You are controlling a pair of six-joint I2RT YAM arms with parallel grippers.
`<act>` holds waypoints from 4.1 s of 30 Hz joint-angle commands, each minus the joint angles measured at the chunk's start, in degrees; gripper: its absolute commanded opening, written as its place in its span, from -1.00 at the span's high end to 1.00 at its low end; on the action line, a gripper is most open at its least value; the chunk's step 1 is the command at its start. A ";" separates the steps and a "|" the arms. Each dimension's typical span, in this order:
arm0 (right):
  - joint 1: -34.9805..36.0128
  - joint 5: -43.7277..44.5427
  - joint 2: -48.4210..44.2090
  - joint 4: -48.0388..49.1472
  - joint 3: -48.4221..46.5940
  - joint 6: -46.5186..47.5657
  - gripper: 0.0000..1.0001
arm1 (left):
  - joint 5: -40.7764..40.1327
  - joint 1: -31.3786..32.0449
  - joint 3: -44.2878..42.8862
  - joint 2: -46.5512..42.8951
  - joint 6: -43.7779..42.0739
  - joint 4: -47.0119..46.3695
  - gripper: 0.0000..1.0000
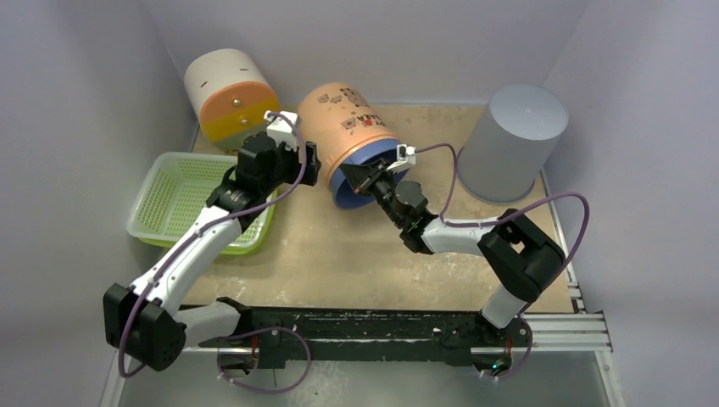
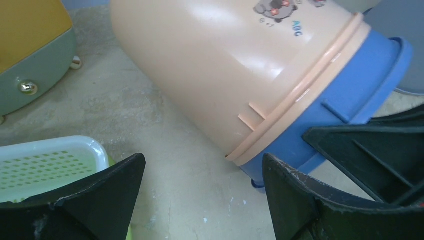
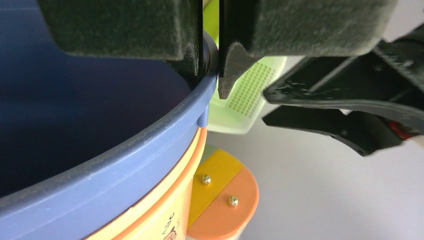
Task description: Turn the large container upside down
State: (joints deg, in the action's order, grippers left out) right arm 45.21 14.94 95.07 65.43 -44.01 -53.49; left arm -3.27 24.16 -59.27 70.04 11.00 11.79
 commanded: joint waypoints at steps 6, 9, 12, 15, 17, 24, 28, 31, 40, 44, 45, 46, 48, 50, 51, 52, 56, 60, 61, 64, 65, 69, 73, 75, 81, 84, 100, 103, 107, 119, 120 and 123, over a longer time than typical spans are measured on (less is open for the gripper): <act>-6.01 -28.22 -3.35 -3.54 -4.26 9.84 1.00 | 1.40 0.40 4.59 -9.74 -7.83 -3.35 -0.68; -6.01 -28.80 -4.14 -7.63 -4.35 13.51 1.00 | 2.98 0.41 3.54 -8.21 -6.82 -4.59 -0.68; -6.06 -28.92 -5.12 -8.00 -2.69 13.61 1.00 | 4.98 0.97 2.94 -6.45 -4.61 -8.21 -0.68; -6.06 -27.82 -6.61 -10.78 -2.39 15.51 1.00 | 2.13 2.74 1.43 -3.20 -3.88 -11.27 -0.68; -6.07 -27.51 -7.63 -12.86 -2.74 17.30 1.00 | -1.58 4.05 -0.91 0.22 -2.98 -11.33 -0.68; -6.04 -26.92 -12.22 -17.03 -1.88 19.53 1.00 | -16.31 8.92 -3.51 9.25 -0.50 -14.88 -0.68; -6.03 -24.90 -18.14 -23.95 -1.11 22.44 1.00 | -22.35 9.54 -3.86 12.55 -0.24 -14.19 -0.68; -6.05 -23.24 -23.07 -29.15 -0.82 24.14 1.00 | -25.40 9.61 -4.08 14.68 -0.15 -14.10 -0.68; -6.15 -17.21 -33.20 -38.82 0.98 27.70 1.00 | -34.05 9.66 -7.08 21.03 -2.21 -11.96 -0.68; -6.18 -19.47 -35.44 -40.47 1.39 27.91 1.00 | -39.16 9.58 -7.80 23.87 -2.52 -11.54 -0.68; -6.18 -20.16 -35.88 -40.67 1.60 27.92 1.00 | -40.60 9.59 -7.94 24.62 -2.47 -11.42 -0.68; -6.15 -20.81 -36.30 -40.91 1.67 28.03 1.00 | -42.11 9.39 -8.11 25.28 -2.40 -11.43 -0.68; -6.09 -21.17 -37.38 -42.37 1.61 28.50 1.00 | -44.22 8.45 -8.55 26.83 -1.95 -11.32 -0.68; -6.16 -20.56 -38.55 -44.12 1.26 28.73 1.00 | -44.46 6.68 -9.14 27.71 -0.41 -10.80 -0.68; -6.16 -20.05 -39.36 -45.02 1.16 28.86 1.00 | -43.92 5.60 -9.23 27.90 0.34 -10.68 -0.68; -6.13 -19.63 -40.09 -46.00 1.12 28.95 1.00 | -43.46 4.74 -9.21 28.02 0.75 -10.96 -0.68; -6.17 -16.98 -42.48 -49.15 1.20 29.33 1.00 | -43.59 2.50 -9.48 29.41 0.71 -10.92 -0.68; -6.19 -16.15 -42.90 -49.62 1.90 29.61 1.00 | -44.03 1.67 -9.55 30.36 1.49 -9.90 -0.68; -6.12 -16.17 -42.52 -49.08 2.20 29.60 1.00 | -43.73 1.64 -9.28 29.80 2.11 -10.05 -0.68; -6.16 -16.50 -40.25 -47.67 2.82 29.61 1.00 | -41.64 2.12 -8.48 26.64 2.52 -11.68 -0.68; -6.18 -16.62 -39.31 -47.10 2.98 29.64 1.00 | -41.57 2.46 -9.60 26.17 2.34 -10.38 -0.68; -6.17 -16.40 -35.43 -43.90 3.91 29.93 1.00 | -41.24 5.72 -14.04 23.30 0.56 -5.57 -0.68; -6.19 -15.46 -32.55 -41.65 4.29 30.52 1.00 | -37.30 6.91 -17.58 17.85 2.31 -2.24 -0.69; -6.19 -15.20 -31.47 -41.43 4.24 30.72 1.00 | -35.55 7.04 -19.36 15.76 3.24 0.02 -0.69; -6.18 -15.69 -29.18 -39.49 4.67 30.39 1.00 | -22.37 7.10 -16.52 9.62 6.00 -6.65 -0.69; -6.12 -15.43 -27.69 -38.95 3.67 31.39 1.00 | -15.98 7.57 -15.42 9.96 5.84 -10.66 -0.69; -6.14 -18.50 -22.97 -35.96 2.74 29.96 1.00 | -2.93 13.05 -11.18 11.87 1.33 -20.03 -0.69; -6.19 -18.41 -22.54 -35.65 2.79 29.79 1.00 | 2.31 13.25 -9.56 11.28 0.78 -21.84 -0.69; -6.14 -18.74 -21.83 -35.54 2.28 29.85 1.00 | 6.37 13.62 -9.20 12.26 -1.93 -20.35 -0.69; -6.15 -19.94 -22.80 -35.72 2.08 29.82 1.00 | -1.39 15.27 -7.53 18.50 -5.16 -18.04 -0.69; -6.18 -20.02 -22.90 -35.76 2.16 29.97 1.00 | -3.04 15.76 -7.47 19.14 -5.51 -18.29 -0.69; -6.19 -20.00 -23.63 -36.02 2.62 29.98 1.00 | -10.84 17.60 -7.54 21.26 -6.96 -18.04 -0.69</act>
State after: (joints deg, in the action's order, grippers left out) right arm 38.39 -2.48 73.06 27.16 -39.53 -25.08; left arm -3.79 39.44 -67.57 88.18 7.53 -6.68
